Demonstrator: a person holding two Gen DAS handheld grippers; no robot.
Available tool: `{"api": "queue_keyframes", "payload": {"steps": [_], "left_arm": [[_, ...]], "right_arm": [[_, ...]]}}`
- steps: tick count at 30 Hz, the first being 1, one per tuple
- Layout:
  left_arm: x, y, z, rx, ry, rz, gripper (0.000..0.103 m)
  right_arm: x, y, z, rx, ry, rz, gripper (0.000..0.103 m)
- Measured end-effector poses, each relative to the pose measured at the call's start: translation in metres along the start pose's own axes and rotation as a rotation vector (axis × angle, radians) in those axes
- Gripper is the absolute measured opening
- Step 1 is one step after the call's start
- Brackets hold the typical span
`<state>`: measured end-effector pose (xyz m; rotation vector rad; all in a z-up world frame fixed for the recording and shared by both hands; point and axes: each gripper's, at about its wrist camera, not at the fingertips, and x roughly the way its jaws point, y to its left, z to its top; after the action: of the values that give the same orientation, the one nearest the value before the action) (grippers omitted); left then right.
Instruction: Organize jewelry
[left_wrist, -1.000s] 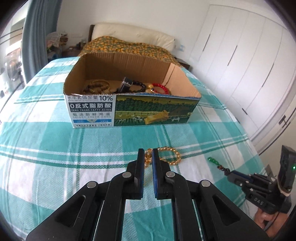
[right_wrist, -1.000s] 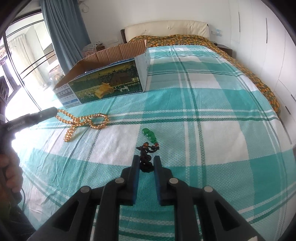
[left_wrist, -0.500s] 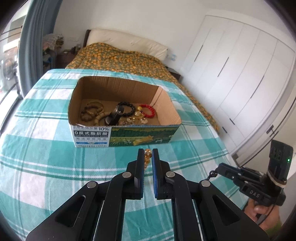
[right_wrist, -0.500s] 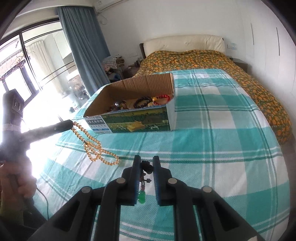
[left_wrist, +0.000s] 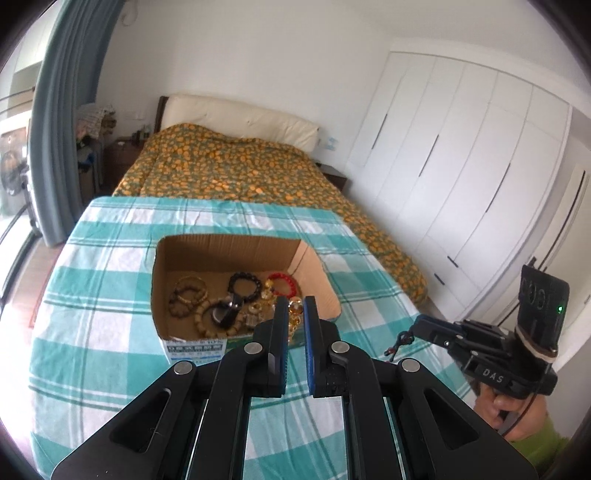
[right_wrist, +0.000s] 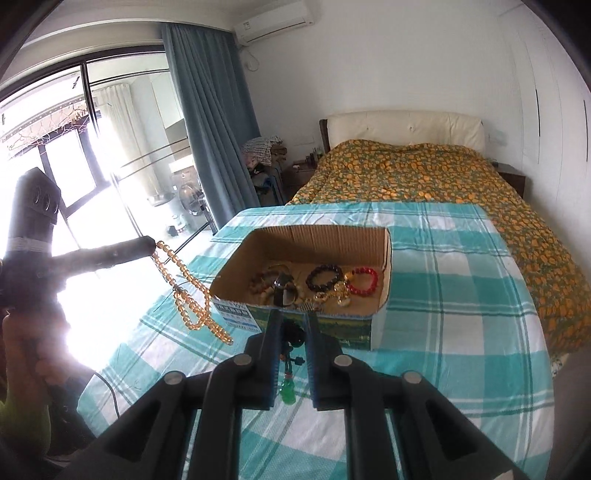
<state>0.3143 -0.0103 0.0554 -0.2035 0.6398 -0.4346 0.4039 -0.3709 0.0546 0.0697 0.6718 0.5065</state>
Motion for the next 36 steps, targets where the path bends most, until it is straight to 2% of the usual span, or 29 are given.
{"api": "queue_keyframes", "payload": {"steps": [8, 12, 16, 22, 27, 28, 29, 30, 31, 32, 34, 36], "left_arm": [[0.009, 0.008, 0.052, 0.046, -0.046, 0.031, 0.006], [0.030, 0.015, 0.074, 0.079, -0.055, 0.064, 0.006], [0.063, 0.025, 0.086, 0.093, -0.031, 0.096, 0.006], [0.128, 0.043, 0.084, 0.089, 0.044, 0.161, 0.006], [0.174, 0.056, 0.064, 0.102, 0.123, 0.221, 0.007], [0.177, 0.057, 0.059, 0.100, 0.126, 0.236, 0.011], [0.178, 0.059, 0.054, 0.098, 0.131, 0.244, 0.032], [0.177, 0.060, 0.050, 0.092, 0.132, 0.252, 0.045], [0.174, 0.061, 0.046, 0.087, 0.121, 0.267, 0.076], [0.169, 0.060, 0.042, 0.086, 0.098, 0.289, 0.091], [0.164, 0.057, 0.037, 0.102, 0.068, 0.313, 0.094], [0.160, 0.051, 0.033, 0.117, 0.079, 0.335, 0.097]], "right_arm": [[0.013, 0.000, 0.049, -0.033, -0.028, 0.023, 0.012], [0.034, -0.007, 0.072, -0.027, -0.023, 0.023, 0.012], [0.064, -0.018, 0.086, -0.020, 0.017, 0.013, 0.012], [0.113, -0.038, 0.086, 0.005, 0.110, -0.006, 0.012], [0.152, -0.057, 0.071, 0.031, 0.193, -0.046, 0.012], [0.159, -0.061, 0.067, 0.043, 0.212, -0.055, 0.012], [0.161, -0.063, 0.064, 0.054, 0.224, -0.063, 0.014], [0.164, -0.065, 0.061, 0.059, 0.232, -0.076, 0.019], [0.165, -0.066, 0.059, 0.060, 0.232, -0.089, 0.037], [0.164, -0.068, 0.056, 0.062, 0.223, -0.097, 0.051], [0.162, -0.069, 0.054, 0.075, 0.211, -0.096, 0.051], [0.162, -0.068, 0.052, 0.078, 0.217, -0.102, 0.051]]}}
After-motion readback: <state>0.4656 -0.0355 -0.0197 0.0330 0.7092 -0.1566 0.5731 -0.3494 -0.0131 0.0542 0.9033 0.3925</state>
